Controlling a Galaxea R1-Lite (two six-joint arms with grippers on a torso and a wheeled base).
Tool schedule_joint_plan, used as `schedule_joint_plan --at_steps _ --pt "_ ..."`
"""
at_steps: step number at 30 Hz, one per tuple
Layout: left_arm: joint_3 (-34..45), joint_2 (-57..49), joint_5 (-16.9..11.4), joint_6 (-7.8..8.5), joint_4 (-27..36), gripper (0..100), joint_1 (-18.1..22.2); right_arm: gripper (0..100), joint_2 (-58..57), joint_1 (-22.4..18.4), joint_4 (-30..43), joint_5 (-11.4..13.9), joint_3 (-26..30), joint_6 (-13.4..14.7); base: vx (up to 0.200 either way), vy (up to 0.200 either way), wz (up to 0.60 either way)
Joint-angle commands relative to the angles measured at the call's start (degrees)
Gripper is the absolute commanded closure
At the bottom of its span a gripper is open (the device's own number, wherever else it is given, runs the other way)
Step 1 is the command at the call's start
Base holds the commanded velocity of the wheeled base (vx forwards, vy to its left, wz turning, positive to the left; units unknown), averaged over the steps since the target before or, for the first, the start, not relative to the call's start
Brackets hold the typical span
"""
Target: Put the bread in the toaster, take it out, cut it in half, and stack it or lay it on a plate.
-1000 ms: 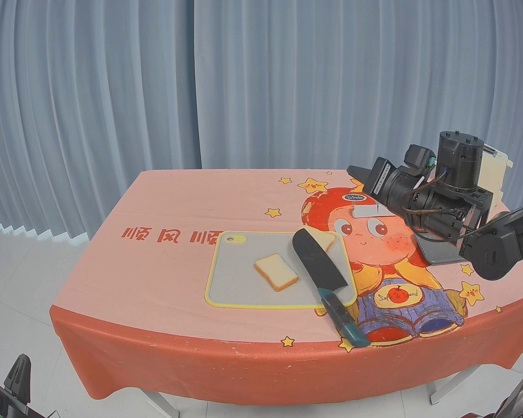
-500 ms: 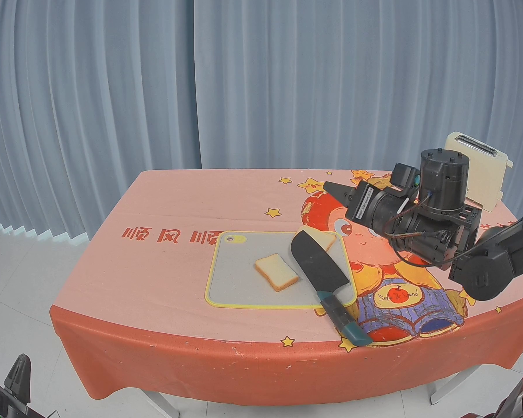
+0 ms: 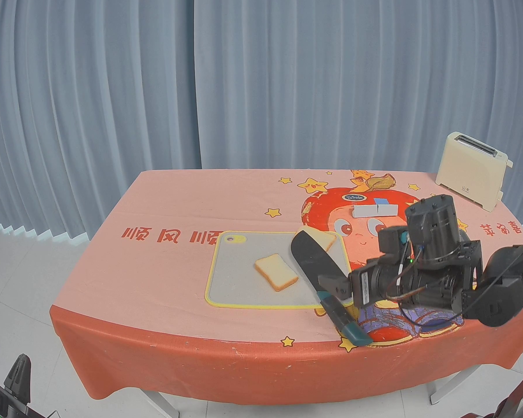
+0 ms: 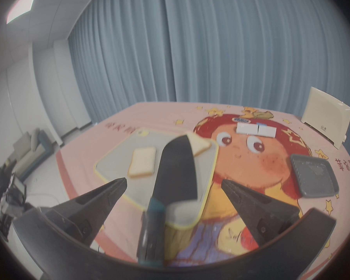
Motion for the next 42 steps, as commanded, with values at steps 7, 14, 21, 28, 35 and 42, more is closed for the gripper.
schedule_joint_plan --at_steps 7,14,21,28,35,42 --pt "1.0 0.1 0.0 -0.02 0.0 100 0.0 0 0.4 5.8 0.9 -1.4 4.2 -2.5 0.000 0.000 0.00" --pt "1.0 0.1 0.0 -0.02 0.0 100 0.0 0 4.8 6.3 0.5 -4.2 1.6 -2.6 0.000 0.000 0.00" --pt "1.0 0.1 0.0 -0.02 0.0 100 0.0 0 6.2 6.6 0.8 -4.5 1.4 -2.9 0.000 0.000 0.00" --pt "1.0 0.1 0.0 -0.02 0.0 100 0.0 100 6.8 6.6 0.8 -4.6 1.7 -3.0 0.000 0.000 0.00" --pt "1.0 0.1 0.0 -0.02 0.0 100 0.0 100 7.7 6.7 0.8 -7.2 1.5 -3.0 0.000 0.000 0.00" --pt "1.0 0.1 0.0 -0.02 0.0 100 0.0 100 5.8 6.4 -0.3 -7.2 1.3 -2.7 0.000 0.000 0.00"
